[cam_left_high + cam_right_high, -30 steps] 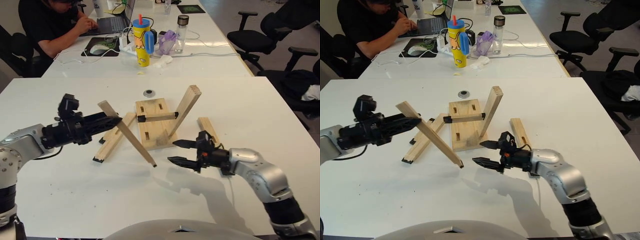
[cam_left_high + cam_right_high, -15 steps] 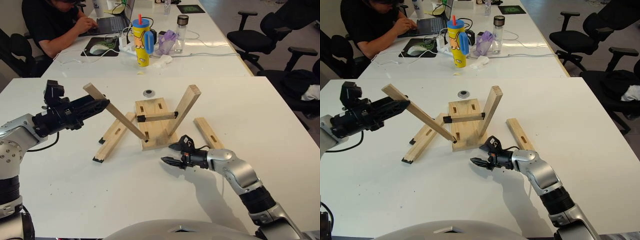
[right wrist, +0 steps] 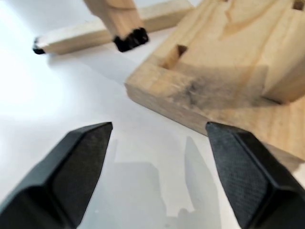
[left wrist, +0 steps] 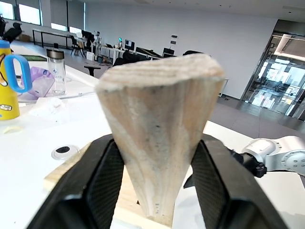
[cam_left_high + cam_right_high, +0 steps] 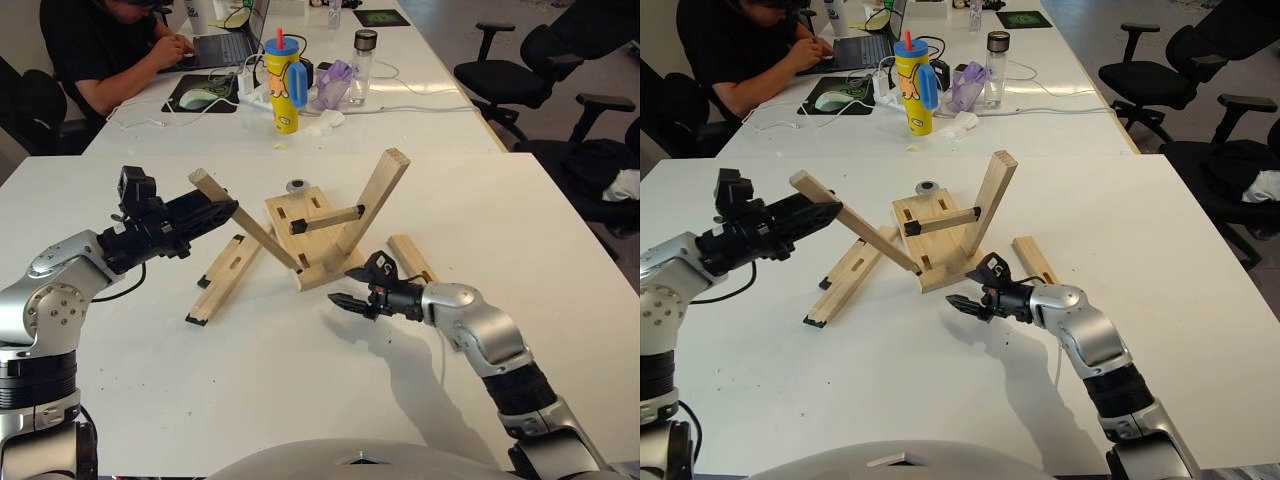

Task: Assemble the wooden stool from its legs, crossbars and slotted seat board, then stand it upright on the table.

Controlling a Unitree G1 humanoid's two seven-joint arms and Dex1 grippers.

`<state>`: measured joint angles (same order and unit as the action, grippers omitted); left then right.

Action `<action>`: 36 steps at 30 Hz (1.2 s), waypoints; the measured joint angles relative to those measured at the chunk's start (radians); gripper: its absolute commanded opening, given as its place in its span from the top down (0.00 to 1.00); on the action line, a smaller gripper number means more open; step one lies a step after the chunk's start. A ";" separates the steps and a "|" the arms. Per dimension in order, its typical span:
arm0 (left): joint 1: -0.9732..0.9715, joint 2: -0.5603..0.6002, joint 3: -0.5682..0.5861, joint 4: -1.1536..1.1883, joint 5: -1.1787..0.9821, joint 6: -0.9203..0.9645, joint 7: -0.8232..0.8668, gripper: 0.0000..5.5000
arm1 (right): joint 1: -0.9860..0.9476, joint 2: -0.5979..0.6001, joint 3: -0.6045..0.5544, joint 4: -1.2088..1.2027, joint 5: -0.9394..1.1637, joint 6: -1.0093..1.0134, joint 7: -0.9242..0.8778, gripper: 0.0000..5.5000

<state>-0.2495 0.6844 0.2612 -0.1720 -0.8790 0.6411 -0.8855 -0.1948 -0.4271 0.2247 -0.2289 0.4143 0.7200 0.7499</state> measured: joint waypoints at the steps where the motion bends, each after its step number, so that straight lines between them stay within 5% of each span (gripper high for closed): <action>1: -0.005 -0.004 -0.006 -0.001 0.005 -0.004 0.000 0.63 | 0.001 0.016 -0.018 -0.010 0.026 0.011 -0.004 0.41; 14: -0.055 -0.022 -0.118 0.065 0.160 -0.117 -0.062 0.63 | 0.001 0.208 0.019 0.200 -0.134 -0.182 -0.223 0.47; 36: -0.189 0.042 -0.317 0.031 0.340 -0.147 -0.141 0.63 | -0.062 0.158 0.125 0.217 -0.251 -0.139 -0.225 0.47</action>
<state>-0.4382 0.7266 -0.0559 -0.1414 -0.5388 0.4943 -1.0264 -0.2573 -0.2687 0.3501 -0.0119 0.1637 0.5809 0.5249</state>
